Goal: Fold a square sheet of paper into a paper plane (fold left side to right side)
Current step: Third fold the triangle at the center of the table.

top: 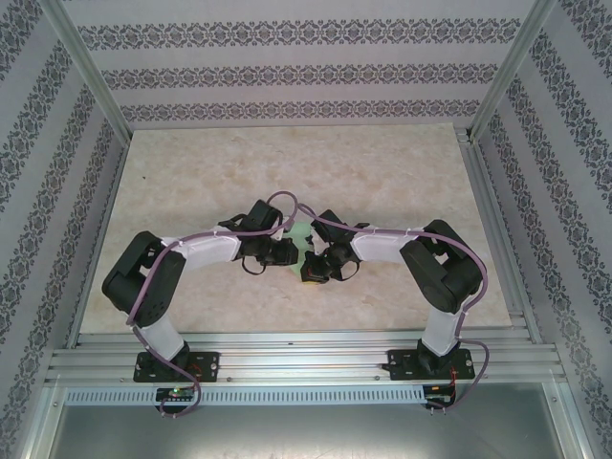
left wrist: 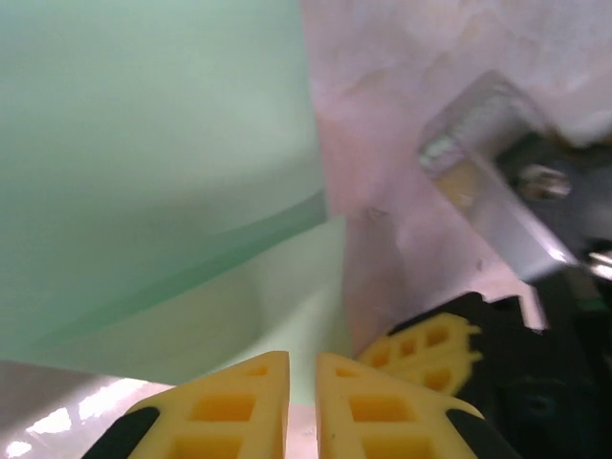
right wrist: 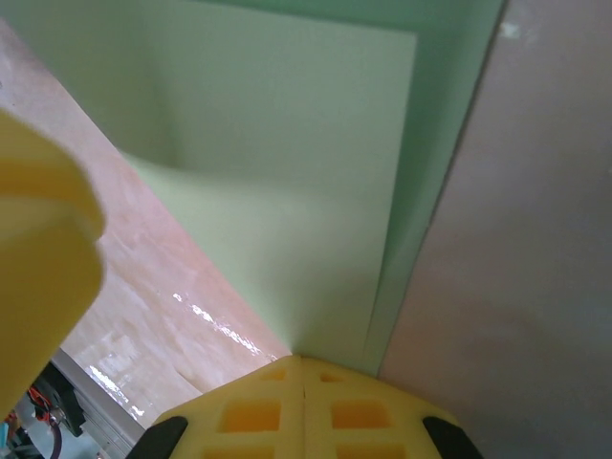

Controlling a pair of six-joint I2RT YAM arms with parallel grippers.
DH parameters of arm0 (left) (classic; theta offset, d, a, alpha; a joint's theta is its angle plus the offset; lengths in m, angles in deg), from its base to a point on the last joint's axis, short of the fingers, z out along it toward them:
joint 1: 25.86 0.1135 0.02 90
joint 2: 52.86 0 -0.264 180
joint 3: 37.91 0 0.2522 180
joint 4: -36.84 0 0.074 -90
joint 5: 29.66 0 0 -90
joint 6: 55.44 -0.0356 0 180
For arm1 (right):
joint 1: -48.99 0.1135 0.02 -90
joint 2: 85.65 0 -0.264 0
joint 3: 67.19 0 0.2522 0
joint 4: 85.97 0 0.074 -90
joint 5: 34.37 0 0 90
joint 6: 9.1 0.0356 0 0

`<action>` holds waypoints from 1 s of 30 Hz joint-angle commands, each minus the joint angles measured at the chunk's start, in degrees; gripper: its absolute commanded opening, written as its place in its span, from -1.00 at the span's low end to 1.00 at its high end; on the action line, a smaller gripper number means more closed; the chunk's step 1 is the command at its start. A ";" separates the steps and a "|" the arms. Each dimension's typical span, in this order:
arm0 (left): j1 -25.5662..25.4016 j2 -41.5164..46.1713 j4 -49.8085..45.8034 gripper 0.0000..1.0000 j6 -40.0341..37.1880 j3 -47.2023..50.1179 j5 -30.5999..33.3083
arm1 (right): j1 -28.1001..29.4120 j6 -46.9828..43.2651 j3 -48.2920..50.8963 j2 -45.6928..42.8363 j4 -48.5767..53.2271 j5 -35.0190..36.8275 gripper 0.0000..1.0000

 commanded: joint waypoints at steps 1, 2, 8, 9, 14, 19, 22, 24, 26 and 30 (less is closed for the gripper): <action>-0.55 -1.94 3.96 -0.67 0.53 0.70 2.40 | -0.86 -0.91 2.07 3.16 7.31 7.94 -1.00; -0.58 -2.48 4.22 -0.68 0.29 0.61 3.15 | -0.86 -0.92 2.04 3.24 7.31 7.93 -1.00; -0.63 -4.26 5.27 -0.68 -2.00 1.82 8.71 | -0.91 -0.95 2.43 3.25 7.57 8.59 -1.00; -0.67 -4.31 5.64 -0.68 -2.58 2.39 9.66 | -0.93 -1.01 2.39 3.25 7.70 8.63 -1.00; -0.55 -3.94 8.00 -0.68 -3.73 5.59 13.36 | -0.94 -1.01 2.58 3.31 7.74 8.73 -1.00; -0.55 -3.75 6.44 -0.68 -4.56 5.40 17.23 | -0.87 -0.92 2.71 3.33 7.85 8.82 -1.00; -0.14 -2.83 6.13 -0.67 -5.00 5.02 19.10 | -0.94 -0.83 2.86 3.33 7.84 8.90 -1.00; 0.74 -2.19 6.22 -0.67 -5.17 5.19 19.65 | -0.93 -0.62 3.17 3.33 7.67 8.90 -1.00; 1.86 -1.56 6.92 -0.67 -5.27 5.75 19.79 | -0.95 -0.57 3.37 3.31 7.49 8.82 -1.00; 4.05 -0.29 9.22 -0.65 -5.64 7.54 20.04 | -1.03 -0.57 3.52 3.25 7.34 8.81 -1.00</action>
